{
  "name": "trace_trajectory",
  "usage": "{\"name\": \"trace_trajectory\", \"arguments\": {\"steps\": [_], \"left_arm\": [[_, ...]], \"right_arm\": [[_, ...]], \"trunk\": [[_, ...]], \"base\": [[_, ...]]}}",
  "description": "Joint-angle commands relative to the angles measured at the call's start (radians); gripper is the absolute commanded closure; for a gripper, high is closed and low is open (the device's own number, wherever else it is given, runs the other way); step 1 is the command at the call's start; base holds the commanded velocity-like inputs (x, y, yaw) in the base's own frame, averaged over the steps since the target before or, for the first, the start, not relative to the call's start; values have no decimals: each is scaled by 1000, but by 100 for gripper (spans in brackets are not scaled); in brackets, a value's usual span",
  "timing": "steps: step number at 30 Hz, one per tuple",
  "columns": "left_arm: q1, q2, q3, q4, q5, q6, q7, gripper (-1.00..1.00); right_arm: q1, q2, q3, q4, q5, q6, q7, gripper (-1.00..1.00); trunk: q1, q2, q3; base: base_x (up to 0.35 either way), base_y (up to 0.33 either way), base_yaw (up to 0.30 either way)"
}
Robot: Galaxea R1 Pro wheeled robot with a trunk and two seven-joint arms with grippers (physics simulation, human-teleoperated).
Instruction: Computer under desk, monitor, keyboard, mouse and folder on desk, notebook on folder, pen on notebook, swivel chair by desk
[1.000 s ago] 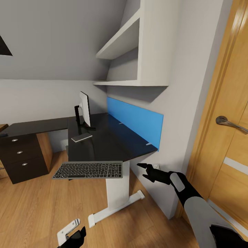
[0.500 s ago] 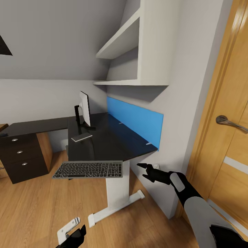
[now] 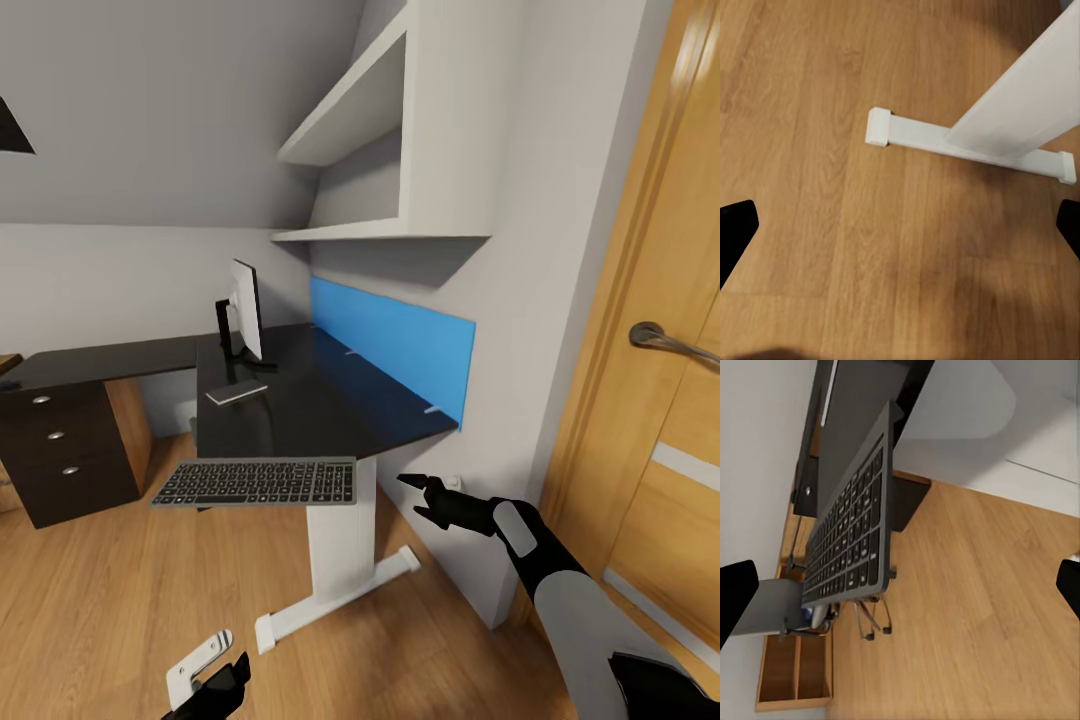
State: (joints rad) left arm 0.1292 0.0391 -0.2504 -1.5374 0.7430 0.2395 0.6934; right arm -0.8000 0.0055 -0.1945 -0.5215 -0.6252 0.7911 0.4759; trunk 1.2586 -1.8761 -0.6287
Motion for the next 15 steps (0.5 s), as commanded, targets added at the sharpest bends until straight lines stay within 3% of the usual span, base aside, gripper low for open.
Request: {"name": "trace_trajectory", "arguments": {"steps": [1, 15], "left_arm": [[0, 1, -1, -2, 4, 3, 6, -100], [0, 1, -3, -1, 4, 4, 6, -100]], "right_arm": [[-1, 1, -5, 0, -1, 7, 1, -100], [-1, 1, -5, 0, -1, 7, 1, -100]], "trunk": [[4, -8, -4], [58, -106, -48]], "base": [[0, 0, 0], [0, 0, 0]]}}
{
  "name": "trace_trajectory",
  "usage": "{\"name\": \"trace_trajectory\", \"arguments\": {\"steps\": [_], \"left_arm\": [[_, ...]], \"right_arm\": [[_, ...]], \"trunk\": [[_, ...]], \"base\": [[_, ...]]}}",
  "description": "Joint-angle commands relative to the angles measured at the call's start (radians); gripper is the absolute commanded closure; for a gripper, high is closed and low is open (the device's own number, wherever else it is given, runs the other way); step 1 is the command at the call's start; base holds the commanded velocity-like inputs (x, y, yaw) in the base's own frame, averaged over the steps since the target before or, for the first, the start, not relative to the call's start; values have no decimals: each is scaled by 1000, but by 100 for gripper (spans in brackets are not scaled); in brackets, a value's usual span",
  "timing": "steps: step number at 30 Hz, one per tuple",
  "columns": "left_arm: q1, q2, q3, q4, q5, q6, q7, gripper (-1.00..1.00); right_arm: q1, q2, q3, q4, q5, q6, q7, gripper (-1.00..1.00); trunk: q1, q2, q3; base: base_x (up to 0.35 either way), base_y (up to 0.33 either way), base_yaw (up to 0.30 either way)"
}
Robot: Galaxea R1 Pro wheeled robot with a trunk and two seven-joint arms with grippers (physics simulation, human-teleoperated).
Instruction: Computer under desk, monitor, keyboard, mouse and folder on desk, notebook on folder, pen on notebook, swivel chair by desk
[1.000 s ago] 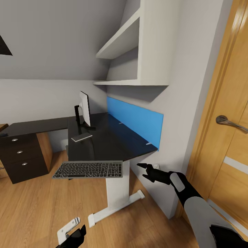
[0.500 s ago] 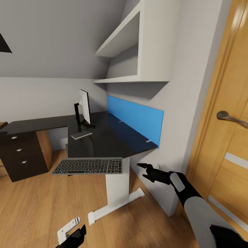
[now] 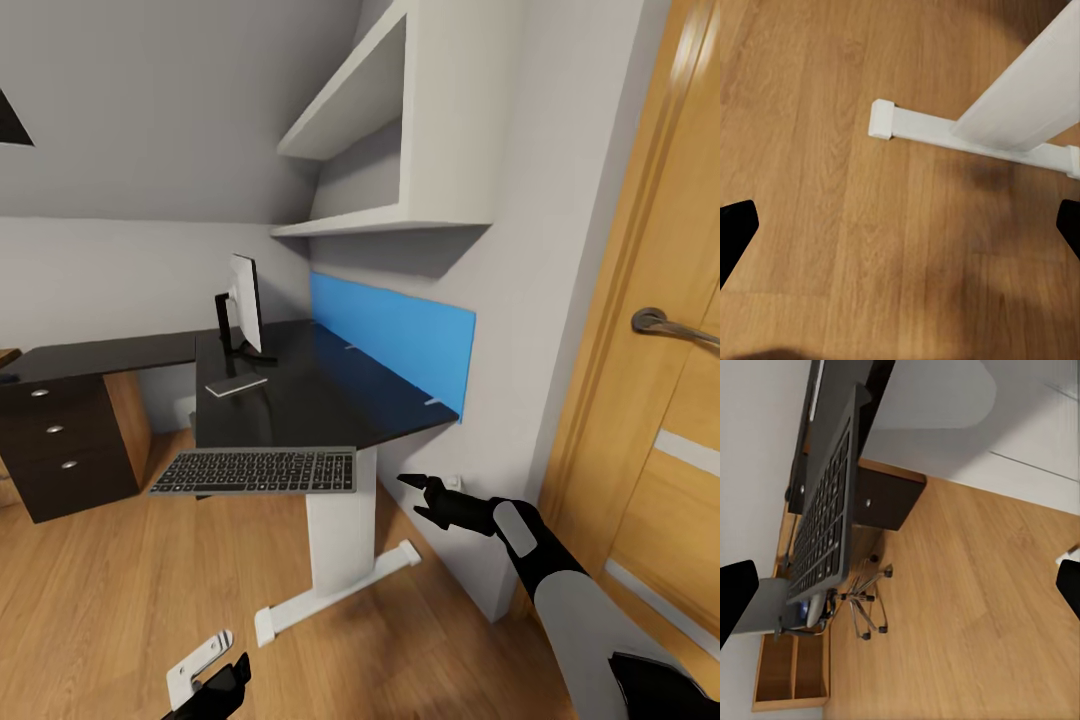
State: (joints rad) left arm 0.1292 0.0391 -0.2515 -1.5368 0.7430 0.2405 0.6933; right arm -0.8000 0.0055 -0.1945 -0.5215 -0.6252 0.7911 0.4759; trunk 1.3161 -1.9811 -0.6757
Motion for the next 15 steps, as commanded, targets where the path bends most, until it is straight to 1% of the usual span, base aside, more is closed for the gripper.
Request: {"name": "trace_trajectory", "arguments": {"steps": [1, 8, 15], "left_arm": [[0, 1, -1, -2, 4, 3, 6, -100], [0, 1, -2, -2, 4, 3, 5, -100], [0, 1, -2, -2, 4, 3, 5, -100]], "right_arm": [[-1, 1, -5, 0, -1, 7, 1, -100], [-1, 1, -5, 0, -1, 7, 1, -100], [-1, 1, -5, 0, -1, 7, 1, -100]], "trunk": [[4, -8, -4], [31, -57, -26], [31, -57, -26]], "base": [[0, 0, 0], [0, 0, 0], [0, 0, 0]]}}
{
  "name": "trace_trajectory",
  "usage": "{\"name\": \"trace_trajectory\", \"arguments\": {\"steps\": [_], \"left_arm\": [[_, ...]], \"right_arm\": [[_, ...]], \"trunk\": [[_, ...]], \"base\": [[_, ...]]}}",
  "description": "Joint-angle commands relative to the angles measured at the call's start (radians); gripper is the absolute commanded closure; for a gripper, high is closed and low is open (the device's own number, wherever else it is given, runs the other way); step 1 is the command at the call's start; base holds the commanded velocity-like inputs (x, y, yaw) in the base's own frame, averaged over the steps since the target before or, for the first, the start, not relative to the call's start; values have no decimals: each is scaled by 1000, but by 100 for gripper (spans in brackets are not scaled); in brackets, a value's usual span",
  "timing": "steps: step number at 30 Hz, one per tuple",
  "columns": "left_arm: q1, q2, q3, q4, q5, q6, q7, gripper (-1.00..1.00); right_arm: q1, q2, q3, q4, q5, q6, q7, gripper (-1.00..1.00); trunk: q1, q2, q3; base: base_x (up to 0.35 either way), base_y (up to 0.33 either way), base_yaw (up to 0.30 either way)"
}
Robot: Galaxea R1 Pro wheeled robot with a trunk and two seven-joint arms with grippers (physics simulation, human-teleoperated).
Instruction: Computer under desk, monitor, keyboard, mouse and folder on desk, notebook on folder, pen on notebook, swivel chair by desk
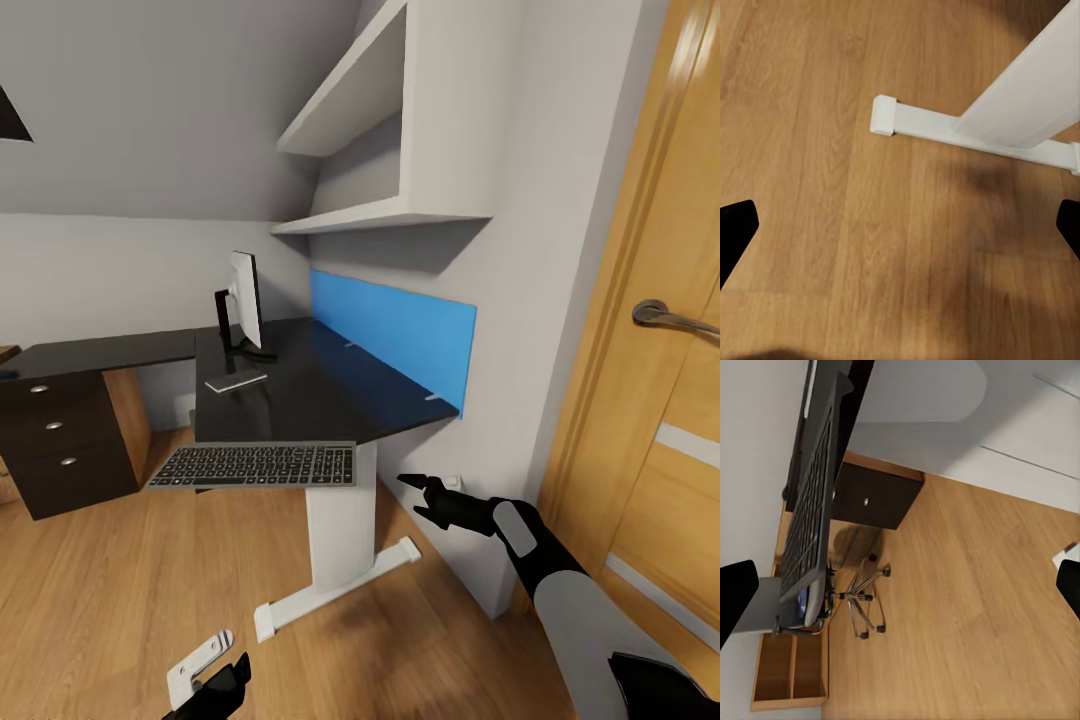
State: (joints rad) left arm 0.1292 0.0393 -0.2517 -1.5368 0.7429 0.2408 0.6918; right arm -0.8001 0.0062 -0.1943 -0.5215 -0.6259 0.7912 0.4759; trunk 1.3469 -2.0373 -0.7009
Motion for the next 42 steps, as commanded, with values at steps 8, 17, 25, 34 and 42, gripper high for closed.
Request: {"name": "trace_trajectory", "arguments": {"steps": [8, 17, 25, 34, 42], "left_arm": [[0, 2, -1, -2, 4, 3, 6, -100], [0, 2, -1, -2, 4, 3, 6, -100], [0, 2, -1, -2, 4, 3, 6, -100], [0, 1, -1, -2, 4, 3, 6, -100], [0, 1, -1, 0, 4, 3, 6, -100]], "right_arm": [[-1, 1, -5, 0, 0, 6, 1, -100], [-1, 1, -5, 0, 0, 6, 1, -100], [-1, 1, -5, 0, 0, 6, 1, -100], [-1, 1, -5, 0, 0, 6, 1, -100], [-1, 1, -5, 0, 0, 6, 1, -100]], "trunk": [[0, 0, -1], [0, 0, -1], [0, 0, -1], [0, 0, -1], [0, 0, -1]], "base": [[61, 0, 0], [284, 0, 0], [132, 0, 0], [13, 0, 45], [1, 0, 210]]}}
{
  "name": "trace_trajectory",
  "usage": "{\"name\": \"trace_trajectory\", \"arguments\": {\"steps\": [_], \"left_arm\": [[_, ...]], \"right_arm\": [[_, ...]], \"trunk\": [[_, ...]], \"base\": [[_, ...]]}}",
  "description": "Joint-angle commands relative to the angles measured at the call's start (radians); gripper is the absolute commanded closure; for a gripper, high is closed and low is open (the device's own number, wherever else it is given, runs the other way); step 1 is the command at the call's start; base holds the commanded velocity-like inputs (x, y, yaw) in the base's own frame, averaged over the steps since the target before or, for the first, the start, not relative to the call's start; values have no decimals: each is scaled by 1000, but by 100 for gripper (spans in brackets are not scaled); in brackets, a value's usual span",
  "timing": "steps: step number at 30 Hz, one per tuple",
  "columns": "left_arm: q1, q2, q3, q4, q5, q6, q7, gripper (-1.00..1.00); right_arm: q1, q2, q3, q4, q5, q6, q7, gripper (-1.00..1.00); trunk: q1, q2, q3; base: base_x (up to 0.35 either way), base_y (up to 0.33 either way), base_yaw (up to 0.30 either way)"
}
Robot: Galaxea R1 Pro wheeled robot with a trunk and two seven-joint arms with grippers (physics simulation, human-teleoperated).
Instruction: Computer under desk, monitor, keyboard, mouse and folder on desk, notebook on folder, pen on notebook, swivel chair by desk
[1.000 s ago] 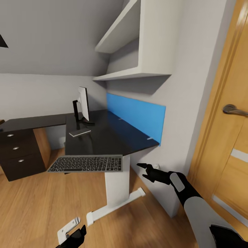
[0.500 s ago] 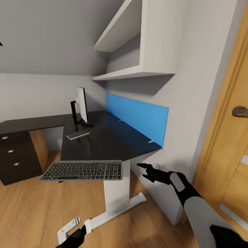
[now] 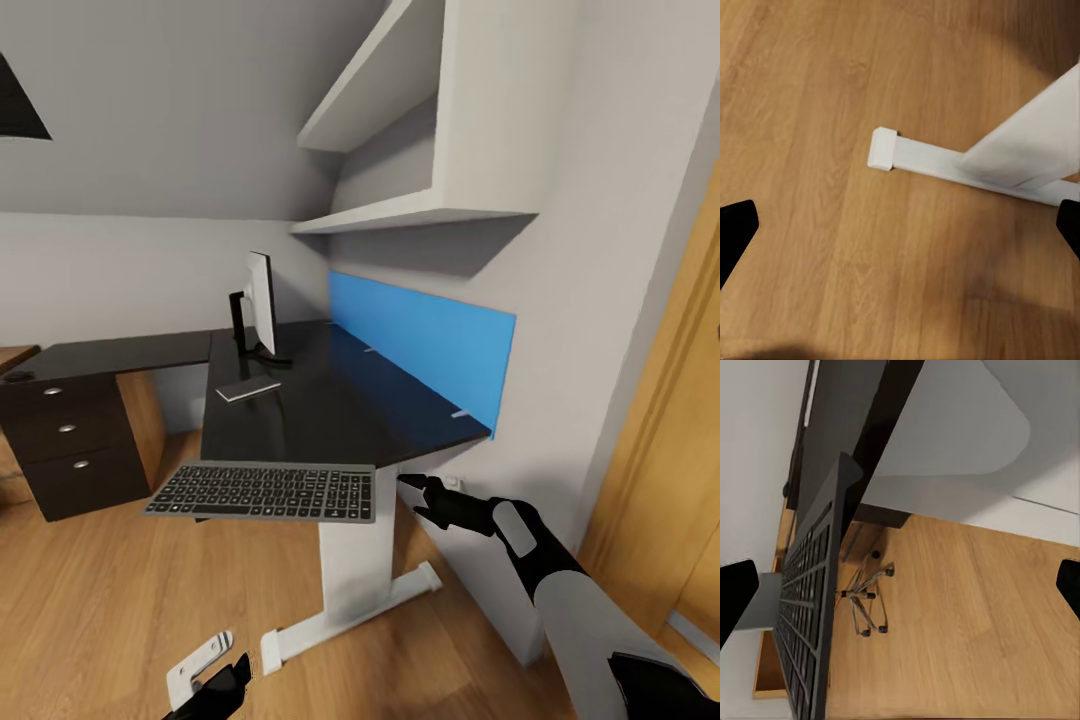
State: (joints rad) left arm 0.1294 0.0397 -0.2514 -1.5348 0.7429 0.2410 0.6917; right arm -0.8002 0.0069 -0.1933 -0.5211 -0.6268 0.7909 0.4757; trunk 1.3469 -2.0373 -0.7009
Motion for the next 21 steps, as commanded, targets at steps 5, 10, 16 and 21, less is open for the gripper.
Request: {"name": "trace_trajectory", "arguments": {"steps": [5, 10, 16, 21], "left_arm": [[-1, 0, -2, -1, 4, 3, 6, -100], [0, 0, -2, -1, 4, 3, 6, -100], [-1, 0, -2, -1, 4, 3, 6, -100], [0, 0, -2, -1, 4, 3, 6, -100]], "right_arm": [[0, 1, -6, 0, 1, 7, 1, -100], [0, 1, -6, 0, 1, 7, 1, -100], [0, 1, -6, 0, 1, 7, 1, -100], [0, 2, -6, 0, 1, 7, 1, -100]], "trunk": [[0, 0, -1], [0, 0, -1], [0, 0, -1], [0, 0, -1]], "base": [[0, 0, 228], [0, 0, 226], [0, 0, 149], [0, 0, 35]]}}
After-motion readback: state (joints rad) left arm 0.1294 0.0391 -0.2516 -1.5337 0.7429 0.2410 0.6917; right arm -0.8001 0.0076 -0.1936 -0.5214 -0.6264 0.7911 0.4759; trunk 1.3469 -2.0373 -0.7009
